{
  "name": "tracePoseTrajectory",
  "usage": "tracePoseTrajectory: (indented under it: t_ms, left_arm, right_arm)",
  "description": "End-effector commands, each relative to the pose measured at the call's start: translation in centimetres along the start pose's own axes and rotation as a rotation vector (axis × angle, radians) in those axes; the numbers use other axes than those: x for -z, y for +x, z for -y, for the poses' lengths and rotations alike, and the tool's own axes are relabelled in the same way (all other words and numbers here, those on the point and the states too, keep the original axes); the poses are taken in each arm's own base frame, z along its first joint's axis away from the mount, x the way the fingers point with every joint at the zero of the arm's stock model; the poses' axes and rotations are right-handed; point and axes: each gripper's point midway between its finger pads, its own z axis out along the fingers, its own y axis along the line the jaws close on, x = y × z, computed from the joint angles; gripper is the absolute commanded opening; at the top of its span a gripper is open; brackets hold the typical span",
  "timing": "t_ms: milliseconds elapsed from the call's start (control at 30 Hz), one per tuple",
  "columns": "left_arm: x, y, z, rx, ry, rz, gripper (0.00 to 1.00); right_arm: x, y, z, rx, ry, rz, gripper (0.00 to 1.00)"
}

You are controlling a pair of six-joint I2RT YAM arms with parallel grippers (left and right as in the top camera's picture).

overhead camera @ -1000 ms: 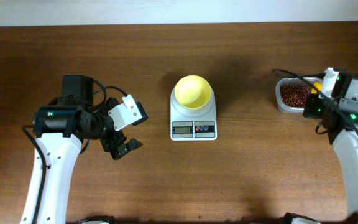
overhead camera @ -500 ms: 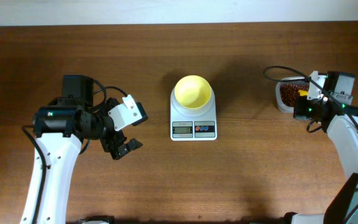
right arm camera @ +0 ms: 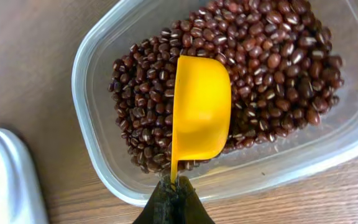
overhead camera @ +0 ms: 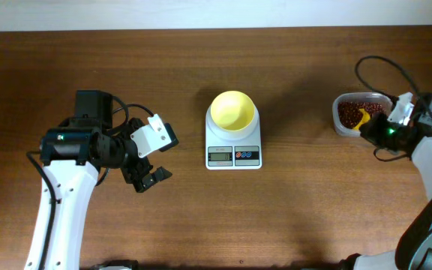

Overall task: Scoop item into bowl and weigh 50g on scale
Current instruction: 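Lower the scoop with right gripper into the red beans, then drag the yellow scoop through the beans with the right gripper to fill it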

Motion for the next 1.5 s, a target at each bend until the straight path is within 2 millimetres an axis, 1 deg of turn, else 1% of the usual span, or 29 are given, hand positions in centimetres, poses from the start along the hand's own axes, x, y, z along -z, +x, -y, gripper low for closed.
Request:
tracePoseTrajectory:
  t_ms: [0, 100, 167, 233, 333, 400, 500, 633, 733, 1133, 1267, 1300, 1333, 1367, 1433, 1467]
  left_arm:
    - [0.0, -0.1, 0.2, -0.004, 0.007, 0.015, 0.99]
    - [0.0, -0.1, 0.2, -0.004, 0.007, 0.015, 0.99]
    - [0.0, -0.1, 0.2, -0.004, 0.007, 0.015, 0.99]
    - [0.0, -0.1, 0.2, -0.004, 0.007, 0.015, 0.99]
    - [0.0, -0.1, 0.2, -0.004, 0.007, 0.015, 0.99]
    - [0.0, -0.1, 0.2, -0.004, 0.007, 0.015, 0.99]
    - [0.0, -0.1, 0.2, -0.004, 0.007, 0.015, 0.99]
    - [0.0, -0.1, 0.2, -0.004, 0.007, 0.015, 0.99]
    - [0.0, -0.1, 0.2, -0.004, 0.007, 0.015, 0.99]
    - [0.0, -0.1, 0.2, -0.004, 0.007, 0.015, 0.99]
    - [0.0, -0.1, 0.2, -0.004, 0.007, 0.015, 0.99]
    - [0.0, -0.1, 0.2, -0.004, 0.007, 0.015, 0.99]
    - [0.0, -0.1, 0.2, -0.004, 0.007, 0.015, 0.99]
    - [0.0, -0.1, 0.2, -0.004, 0.007, 0.015, 0.99]
    - [0.0, -0.1, 0.2, -0.004, 0.007, 0.015, 0.99]
    - [0.0, -0.1, 0.2, -0.004, 0.007, 0.015, 0.99]
  right_arm:
    - [-0.9, 1.6, -0.3, -0.122, -0.090, -0.085, 0.04]
    - [-2.2, 2.7, -0.2, -0.151, -0.120, -0.141, 0.04]
    - [-2.5, 2.8, 0.2, -0.161, -0.119, -0.148, 0.04]
    - [-2.2, 2.5, 0.9, -0.197, -0.121, -0.139, 0.04]
    - [-1.2, 1.8, 1.6, -0.246, -0.179, -0.117, 0.04]
    - [-0.5, 1.3, 1.5, -0.232, -0.247, -0.101, 0.04]
    - [-0.2, 1.1, 1.7, -0.244, -0.263, -0.094, 0.04]
    - [0.3, 0.6, 2.5, -0.256, -0.261, -0.068, 0.04]
    - [1.3, -0.1, 1.4, -0.223, -0.379, -0.043, 0.04]
    - [1.3, -0.5, 1.4, -0.214, -0.382, -0.029, 0.04]
    - [1.3, -0.5, 1.5, -0.265, -0.379, -0.038, 0.04]
    - [1.6, -0.5, 0.9, -0.268, -0.414, -0.045, 0.04]
    - [2.2, -0.5, -0.3, -0.263, -0.490, -0.050, 0.04]
    - [2.3, -0.7, -0.3, -0.254, -0.490, -0.042, 0.04]
    - [1.9, -1.2, 1.2, -0.253, -0.421, -0.011, 0.04]
    - [2.0, -1.2, 1.4, -0.261, -0.418, -0.009, 0.04]
